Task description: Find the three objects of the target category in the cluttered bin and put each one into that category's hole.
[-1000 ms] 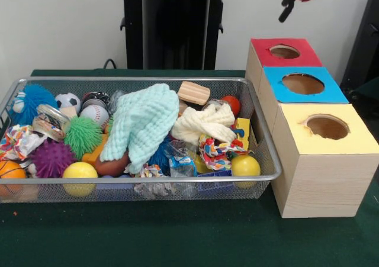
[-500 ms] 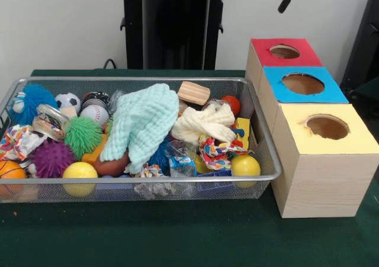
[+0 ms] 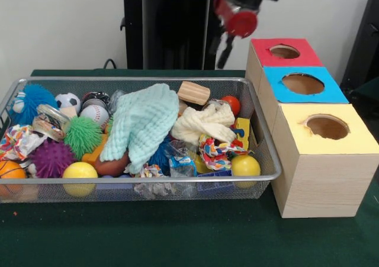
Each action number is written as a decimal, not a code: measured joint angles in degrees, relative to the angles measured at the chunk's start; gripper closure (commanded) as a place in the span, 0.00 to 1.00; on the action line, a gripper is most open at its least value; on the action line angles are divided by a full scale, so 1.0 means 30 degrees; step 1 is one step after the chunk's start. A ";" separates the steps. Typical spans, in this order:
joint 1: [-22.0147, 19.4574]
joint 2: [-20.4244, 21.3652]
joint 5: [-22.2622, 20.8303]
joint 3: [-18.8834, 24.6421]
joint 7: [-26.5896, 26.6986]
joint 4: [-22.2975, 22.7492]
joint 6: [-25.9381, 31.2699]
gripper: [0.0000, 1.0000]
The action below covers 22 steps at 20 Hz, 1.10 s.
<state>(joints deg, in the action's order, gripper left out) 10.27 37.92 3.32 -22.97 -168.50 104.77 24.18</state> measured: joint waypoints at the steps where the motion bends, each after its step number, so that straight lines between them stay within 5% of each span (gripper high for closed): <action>1: -0.1860 0.0033 -0.1946 0.0979 0.1745 -0.0008 -0.1917 0.00; 9: -0.6985 0.0566 -0.6893 0.4285 0.6623 0.0030 -0.3153 0.00; 22: -0.8081 0.0994 -0.8186 0.5991 0.6904 0.0111 -0.3149 0.00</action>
<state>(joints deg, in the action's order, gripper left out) -13.97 40.90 -21.24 -4.99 -147.79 105.10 14.73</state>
